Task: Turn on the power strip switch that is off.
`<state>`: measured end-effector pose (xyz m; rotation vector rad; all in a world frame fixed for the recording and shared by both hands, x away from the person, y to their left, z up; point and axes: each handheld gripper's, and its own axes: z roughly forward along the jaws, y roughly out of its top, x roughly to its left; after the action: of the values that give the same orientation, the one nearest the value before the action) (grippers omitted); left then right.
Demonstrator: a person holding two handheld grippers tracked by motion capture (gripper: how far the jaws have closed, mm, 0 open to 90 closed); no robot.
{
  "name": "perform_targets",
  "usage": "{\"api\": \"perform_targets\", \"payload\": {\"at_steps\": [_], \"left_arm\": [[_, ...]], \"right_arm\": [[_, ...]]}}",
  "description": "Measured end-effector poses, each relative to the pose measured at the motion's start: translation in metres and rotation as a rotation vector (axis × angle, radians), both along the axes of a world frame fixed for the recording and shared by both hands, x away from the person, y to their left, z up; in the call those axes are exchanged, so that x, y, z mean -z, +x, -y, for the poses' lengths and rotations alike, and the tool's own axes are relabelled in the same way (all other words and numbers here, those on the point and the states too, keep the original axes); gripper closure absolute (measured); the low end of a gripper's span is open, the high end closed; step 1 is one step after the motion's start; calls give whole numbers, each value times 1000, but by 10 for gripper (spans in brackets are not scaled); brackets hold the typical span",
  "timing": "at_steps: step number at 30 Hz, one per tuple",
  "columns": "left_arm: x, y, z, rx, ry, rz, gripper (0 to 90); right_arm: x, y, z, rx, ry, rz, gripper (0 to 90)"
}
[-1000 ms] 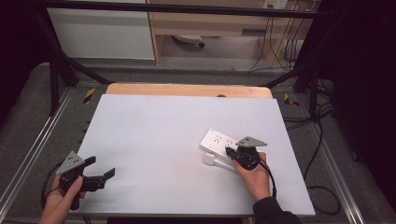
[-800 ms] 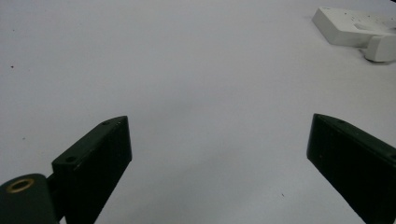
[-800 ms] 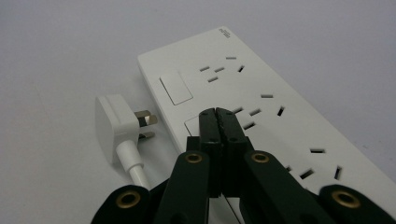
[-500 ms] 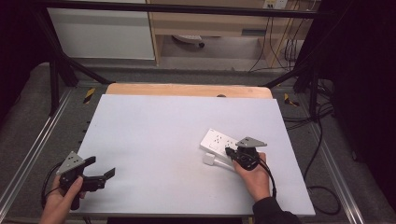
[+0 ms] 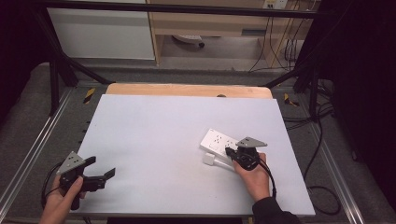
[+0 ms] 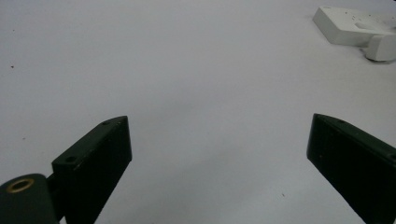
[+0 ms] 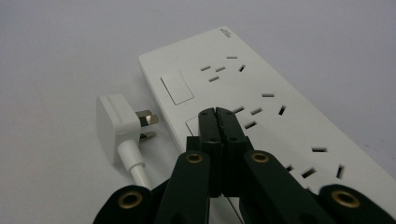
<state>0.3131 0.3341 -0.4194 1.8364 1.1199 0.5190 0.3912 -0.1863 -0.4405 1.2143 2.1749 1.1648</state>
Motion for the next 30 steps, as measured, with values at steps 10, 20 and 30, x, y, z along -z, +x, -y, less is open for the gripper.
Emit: {"api": "perform_targets", "payload": {"at_steps": [10,20,30], "left_arm": [[0,0,0,2,3,0,65],[0,0,1,4,4,0,65],[0,0,1,4,3,0,65]], "right_arm": [[0,1,0,0,1,-3,900],[1,0,2,11,-3,-16,900],[1,0,1,0,-10,-6,900]]}}
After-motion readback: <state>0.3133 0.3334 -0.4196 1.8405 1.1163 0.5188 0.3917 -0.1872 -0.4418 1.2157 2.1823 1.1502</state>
